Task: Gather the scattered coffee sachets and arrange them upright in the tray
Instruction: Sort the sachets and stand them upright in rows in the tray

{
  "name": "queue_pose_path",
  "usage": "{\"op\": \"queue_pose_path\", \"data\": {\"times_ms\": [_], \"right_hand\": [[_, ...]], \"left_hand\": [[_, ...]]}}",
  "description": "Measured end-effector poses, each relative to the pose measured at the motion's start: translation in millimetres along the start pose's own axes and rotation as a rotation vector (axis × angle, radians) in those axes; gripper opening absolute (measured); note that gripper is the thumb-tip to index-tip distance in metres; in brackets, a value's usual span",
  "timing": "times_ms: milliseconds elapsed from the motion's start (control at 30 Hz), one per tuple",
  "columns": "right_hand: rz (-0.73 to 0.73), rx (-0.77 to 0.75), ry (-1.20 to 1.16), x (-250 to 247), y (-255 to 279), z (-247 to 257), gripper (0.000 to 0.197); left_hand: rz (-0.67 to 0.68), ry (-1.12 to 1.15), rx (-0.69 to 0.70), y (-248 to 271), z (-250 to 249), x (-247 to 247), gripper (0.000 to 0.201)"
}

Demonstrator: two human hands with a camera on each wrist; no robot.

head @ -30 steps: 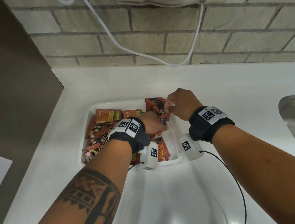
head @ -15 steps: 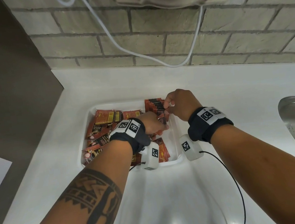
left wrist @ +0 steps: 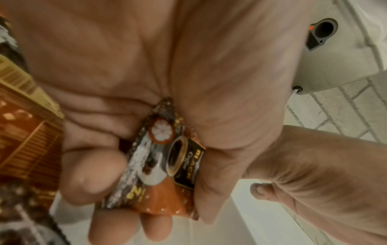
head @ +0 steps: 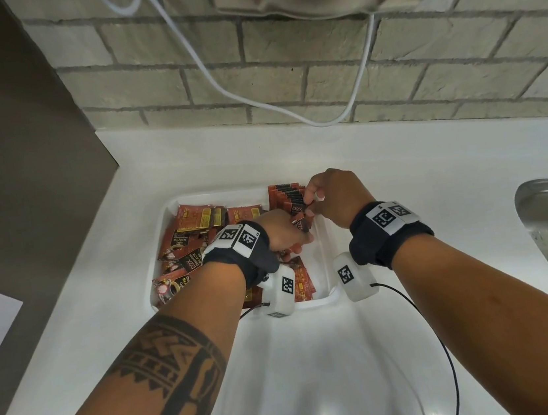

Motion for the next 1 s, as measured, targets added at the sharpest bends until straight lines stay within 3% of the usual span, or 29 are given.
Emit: {"op": "queue_pose_path", "data": {"times_ms": [267,400,433,633,767,1000], "right_hand": [[-0.067,-0.015,-0.037,-12.7,2.0,0.6,0.012],[-0.129,-0.067,-0.125,-25.0,10.3,8.0,0.009],[-0.112,-0.070,-0.150,-24.0,14.0,9.4,0.010],[-0.034,0.010,-0.327,-19.0,24.4,7.7,0.005],[-0.125,0.025,-0.440,-34.5,19.7,12.1,0.013],[-0.259,-0.049,-0.437,-51.1,20.7,34.5,0.015]], "left_hand": [[0.016,0.066,-0.013,8.3,-2.1,-5.6,0.022],[0.032,0.306,-0.135,16.9,3.1,-11.5,0.009],[0.041,0.374,-0.138,18.5,3.5,-12.6,0.015],[0.150,0.772,0.068,33.9,-10.3,-23.0,0.034],[-0.042,0.751,0.146,38.1,-10.9,-42.3,0.030],[-0.313,0.665,0.108,39.8,-3.9,-57.3,0.030]]}}
Point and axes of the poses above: each hand's wrist, its own y-axis away from the middle knuckle, its own x-axis out of the palm, z = x × y, the point moved 8 cm from there along -y, towards the middle knuckle, and after that the axes turned 14 degrees about -z, right-handed, at the moved point
